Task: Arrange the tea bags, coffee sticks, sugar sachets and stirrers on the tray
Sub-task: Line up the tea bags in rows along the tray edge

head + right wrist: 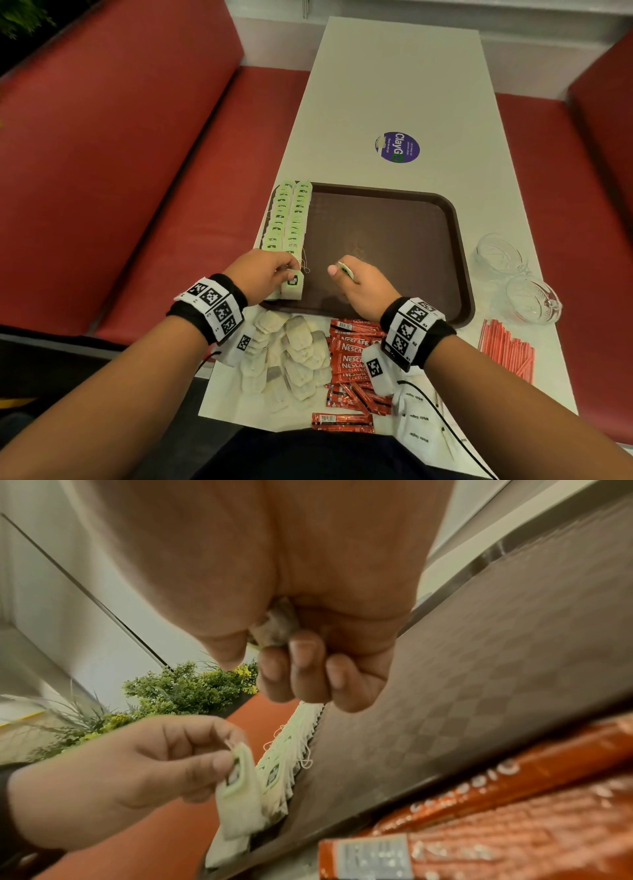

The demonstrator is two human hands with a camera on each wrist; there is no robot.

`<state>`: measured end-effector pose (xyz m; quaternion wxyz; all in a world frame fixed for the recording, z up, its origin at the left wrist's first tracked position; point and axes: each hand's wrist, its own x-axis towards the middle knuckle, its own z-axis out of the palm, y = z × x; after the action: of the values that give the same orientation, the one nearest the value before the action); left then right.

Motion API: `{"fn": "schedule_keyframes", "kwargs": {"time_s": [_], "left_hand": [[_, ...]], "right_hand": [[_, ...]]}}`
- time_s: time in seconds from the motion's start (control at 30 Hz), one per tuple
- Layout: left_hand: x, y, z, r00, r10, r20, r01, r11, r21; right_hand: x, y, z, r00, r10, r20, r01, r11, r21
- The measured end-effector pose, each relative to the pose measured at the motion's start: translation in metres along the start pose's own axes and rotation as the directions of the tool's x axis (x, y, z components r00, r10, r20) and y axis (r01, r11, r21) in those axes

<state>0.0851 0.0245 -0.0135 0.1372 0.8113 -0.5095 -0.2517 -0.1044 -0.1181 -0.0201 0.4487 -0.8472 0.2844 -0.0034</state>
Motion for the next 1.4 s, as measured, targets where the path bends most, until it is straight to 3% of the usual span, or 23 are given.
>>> {"fn": "schedule_keyframes", "kwargs": {"time_s": [0.1, 0.23, 0.43, 0.77, 0.87, 0.97, 1.1, 1.3, 1.4], "left_hand": [[0.006, -0.006, 0.011, 0.997, -0.077, -0.005, 0.077, 0.996, 0.054], [0.006, -0.007, 0.018, 0.988, -0.065, -0.140, 0.070, 0.997, 0.033], [-0.003, -0.003, 0.022, 1.000, -0.022, 0.000, 0.021, 0.953, 0.304], [0.004, -0.001, 0.024, 0.999, 0.006, -0.040, 0.008, 0.941, 0.338], [0.001, 0.005, 0.018, 0.990, 0.080, -0.112, -0.056, 0.977, 0.205], [-0.008, 0.022, 0.008, 0.948, 0.228, -0.221, -0.251, 0.965, -0.081], [-0.013, 0.040, -0.002, 0.906, 0.324, -0.274, -0.366, 0.923, -0.118], [-0.011, 0.024, -0.010, 0.944, 0.111, -0.310, -0.201, 0.940, -0.274], [-0.007, 0.007, -0.007, 0.991, 0.000, -0.137, -0.025, 0.983, -0.181]], "right_hand": [[-0.002, 0.002, 0.000, 1.000, 0.000, -0.007, 0.001, 1.000, 0.030], [-0.004, 0.003, 0.001, 1.000, -0.003, -0.013, 0.003, 0.999, 0.051], [-0.007, -0.003, -0.002, 1.000, 0.017, 0.001, -0.017, 0.996, 0.093], [-0.011, -0.009, -0.004, 0.995, 0.046, 0.083, -0.054, 0.994, 0.095], [-0.010, -0.009, -0.003, 0.997, 0.002, 0.075, -0.006, 0.998, 0.055], [-0.008, -0.011, -0.002, 0.997, -0.069, 0.036, 0.067, 0.997, 0.044], [-0.006, -0.016, 0.002, 0.994, -0.102, 0.044, 0.100, 0.994, 0.040], [-0.002, -0.005, 0.003, 0.995, -0.032, 0.095, 0.042, 0.993, -0.108], [-0.006, 0.006, 0.000, 0.982, 0.052, 0.182, 0.002, 0.959, -0.284]]}}
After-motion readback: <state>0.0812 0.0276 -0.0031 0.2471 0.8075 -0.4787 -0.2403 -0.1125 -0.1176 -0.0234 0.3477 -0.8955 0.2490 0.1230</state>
